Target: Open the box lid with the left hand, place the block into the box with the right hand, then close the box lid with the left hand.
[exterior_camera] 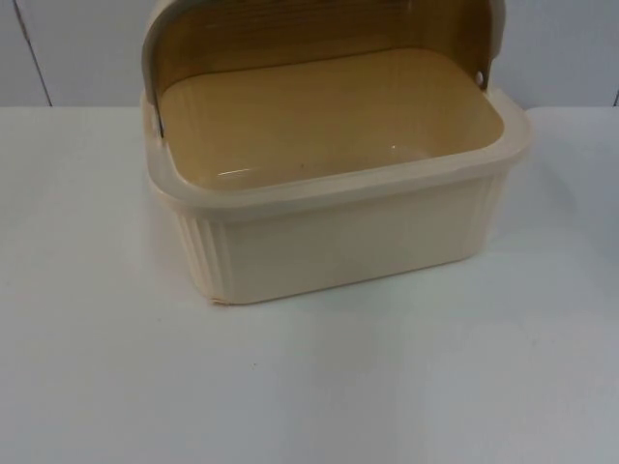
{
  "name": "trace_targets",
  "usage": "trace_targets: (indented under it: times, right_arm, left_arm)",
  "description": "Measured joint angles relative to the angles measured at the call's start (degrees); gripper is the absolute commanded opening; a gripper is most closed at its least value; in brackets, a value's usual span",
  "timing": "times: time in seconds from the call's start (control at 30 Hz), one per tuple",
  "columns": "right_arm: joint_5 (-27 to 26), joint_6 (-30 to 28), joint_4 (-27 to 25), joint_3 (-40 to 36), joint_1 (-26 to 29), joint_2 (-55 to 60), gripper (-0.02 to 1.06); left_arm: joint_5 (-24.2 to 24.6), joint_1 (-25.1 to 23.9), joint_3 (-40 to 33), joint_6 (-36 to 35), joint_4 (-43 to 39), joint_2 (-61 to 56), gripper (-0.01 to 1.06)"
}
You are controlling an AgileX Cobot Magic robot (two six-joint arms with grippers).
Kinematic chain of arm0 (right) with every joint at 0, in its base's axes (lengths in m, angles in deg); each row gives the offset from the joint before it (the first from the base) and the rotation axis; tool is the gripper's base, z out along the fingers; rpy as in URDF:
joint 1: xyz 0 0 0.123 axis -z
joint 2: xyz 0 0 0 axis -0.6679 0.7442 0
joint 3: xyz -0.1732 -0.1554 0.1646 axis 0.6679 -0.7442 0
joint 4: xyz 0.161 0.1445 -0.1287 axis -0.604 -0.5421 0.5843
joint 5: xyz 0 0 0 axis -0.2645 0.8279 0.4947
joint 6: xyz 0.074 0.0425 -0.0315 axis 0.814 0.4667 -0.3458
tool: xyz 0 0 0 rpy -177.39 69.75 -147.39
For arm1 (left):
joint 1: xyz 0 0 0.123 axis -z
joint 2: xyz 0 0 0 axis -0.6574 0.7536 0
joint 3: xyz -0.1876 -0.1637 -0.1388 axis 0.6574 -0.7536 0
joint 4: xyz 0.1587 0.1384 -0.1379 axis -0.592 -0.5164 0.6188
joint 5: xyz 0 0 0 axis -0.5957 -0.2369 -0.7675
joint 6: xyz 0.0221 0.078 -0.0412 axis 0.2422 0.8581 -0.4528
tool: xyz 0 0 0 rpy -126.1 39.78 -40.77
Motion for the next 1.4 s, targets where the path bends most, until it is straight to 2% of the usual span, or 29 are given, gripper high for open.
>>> trace_targets:
  times: [0.23,0.33,0.43,0.53,0.57,0.67,0.7,0.73,0.77,0.83,0.87,0.97,1.1,1.17,1.23,1.27,1.33,1.4]
  right_arm:
    - [0.0,-0.4,0.0,0.0,0.0,0.0,1.05]
    - [0.0,-0.4,0.0,0.0,0.0,0.0,1.05]
    - [0.0,-0.5,0.0,0.0,0.0,0.0,1.05]
    - [0.0,-0.5,0.0,0.0,0.0,0.0,1.05]
    - [0.0,-0.5,0.0,0.0,0.0,0.0,1.05]
    - [0.0,-0.5,0.0,0.0,0.0,0.0,1.05]
    - [0.0,-0.5,0.0,0.0,0.0,0.0,1.05]
    - [0.0,-0.5,0.0,0.0,0.0,0.0,1.05]
    - [0.0,-0.5,0.0,0.0,0.0,0.0,1.05]
    - [0.0,-0.5,0.0,0.0,0.0,0.0,1.05]
    - [0.0,-0.5,0.0,0.0,0.0,0.0,1.05]
    - [0.0,-0.5,0.0,0.0,0.0,0.0,1.05]
    - [0.0,-0.5,0.0,0.0,0.0,0.0,1.05]
    - [0.0,-0.5,0.0,0.0,0.0,0.0,1.05]
    - [0.0,-0.5,0.0,0.0,0.0,0.0,1.05]
    - [0.0,-0.5,0.0,0.0,0.0,0.0,1.05]
    - [0.0,-0.5,0.0,0.0,0.0,0.0,1.05]
    - [-0.1,-0.5,0.0,0.0,0.0,0.0,1.05]
  left_arm:
    - [-0.5,0.0,2.4,0.1,0.0,5.8,1.04]
    - [1.9,1.5,7.6,3.2,0.0,10.0,1.04]
    - [2.6,3.4,12.0,6.0,0.0,12.7,1.04]
    - [2.7,6.6,17.9,12.9,0.0,16.6,1.04]
    - [2.7,6.6,17.9,12.9,0.0,16.6,1.04]
    - [1.5,9.2,22.8,23.8,0.0,20.8,1.04]
    - [1.5,9.2,22.8,23.8,0.0,20.8,1.04]
    - [0.4,10.0,23.9,27.5,0.0,22.3,1.04]
    - [-1.5,11.2,25.0,34.3,-0.6,24.0,1.04]
    - [-5.0,13.1,25.5,42.6,-2.3,26.1,1.04]
    - [-5.0,13.1,25.5,42.6,-2.3,26.1,1.04]
    - [-8.7,15.9,25.9,53.9,-7.5,28.3,1.04]
    - [-10.5,17.9,26.0,58.1,-14.0,30.4,1.03]
    - [-11.2,18.8,26.0,58.9,-16.2,31.8,0.98]
    - [-11.5,19.2,26.0,59.0,-16.9,32.3,0.84]
    - [-11.6,19.6,26.0,59.2,-17.4,33.0,0.84]
    - [-11.9,20.1,26.0,59.3,-17.8,33.7,0.61]
    - [-12.9,20.6,26.0,59.3,-17.8,33.9,0.31]
